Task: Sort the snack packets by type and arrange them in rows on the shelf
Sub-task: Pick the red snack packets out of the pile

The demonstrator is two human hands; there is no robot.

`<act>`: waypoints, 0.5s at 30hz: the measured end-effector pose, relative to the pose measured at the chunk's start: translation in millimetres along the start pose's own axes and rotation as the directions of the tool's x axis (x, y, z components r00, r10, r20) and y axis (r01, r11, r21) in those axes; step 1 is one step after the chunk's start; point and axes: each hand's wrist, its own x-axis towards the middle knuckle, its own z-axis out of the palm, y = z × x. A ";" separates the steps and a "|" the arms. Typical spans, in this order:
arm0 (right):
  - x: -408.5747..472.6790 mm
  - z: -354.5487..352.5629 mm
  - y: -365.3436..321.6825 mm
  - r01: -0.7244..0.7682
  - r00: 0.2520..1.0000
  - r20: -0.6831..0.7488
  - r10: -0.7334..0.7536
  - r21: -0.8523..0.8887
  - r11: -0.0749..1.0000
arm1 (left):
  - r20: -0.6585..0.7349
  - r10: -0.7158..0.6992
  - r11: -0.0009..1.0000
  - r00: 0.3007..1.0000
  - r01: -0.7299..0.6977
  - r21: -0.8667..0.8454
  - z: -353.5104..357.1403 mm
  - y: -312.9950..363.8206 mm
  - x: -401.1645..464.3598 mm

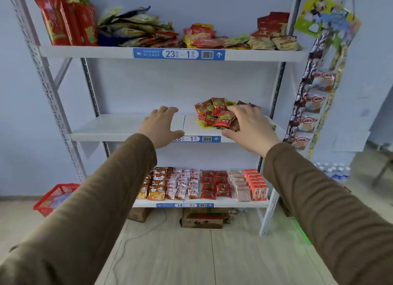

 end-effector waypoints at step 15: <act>106.5 131.9 112.9 -0.053 0.952 0.299 0.068 -0.060 0.997 | 0.249 -0.107 0.994 0.963 0.097 0.054 151.2 -19.1 136.2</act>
